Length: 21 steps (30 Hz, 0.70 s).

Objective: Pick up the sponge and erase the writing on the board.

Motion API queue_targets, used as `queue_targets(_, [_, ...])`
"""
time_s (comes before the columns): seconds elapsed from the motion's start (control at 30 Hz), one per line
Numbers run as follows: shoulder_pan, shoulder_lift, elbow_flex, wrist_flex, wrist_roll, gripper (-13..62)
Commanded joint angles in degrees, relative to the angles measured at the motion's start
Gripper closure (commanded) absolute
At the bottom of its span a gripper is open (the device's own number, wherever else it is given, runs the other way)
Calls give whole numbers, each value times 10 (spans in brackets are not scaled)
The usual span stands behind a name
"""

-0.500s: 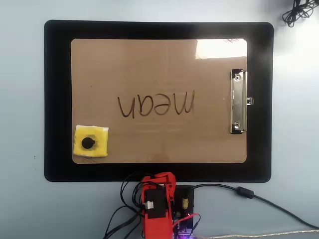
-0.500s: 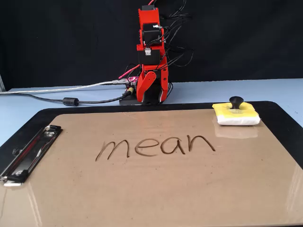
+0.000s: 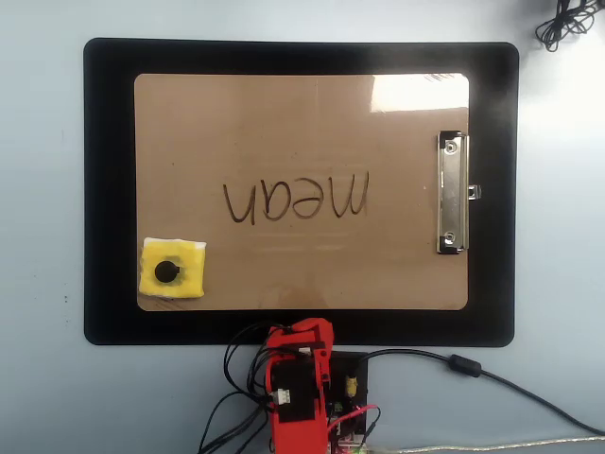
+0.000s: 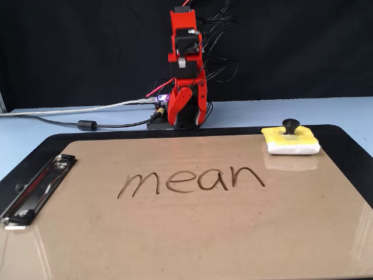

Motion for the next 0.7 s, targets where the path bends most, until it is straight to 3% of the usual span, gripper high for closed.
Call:
queue_targets(0.0, [-8, 23, -83, 10, -3, 153])
queue_targets(0.1, [-54, 16, -176, -27, -6, 156])
queue_targets(0.27, [-301, 11, -222, -257, -56, 157])
queue_targets(0.47, [-487, -30, -14, -693, -121, 157])
queue_targets(0.67, [-512, -205, 80, -1005, -120, 156])
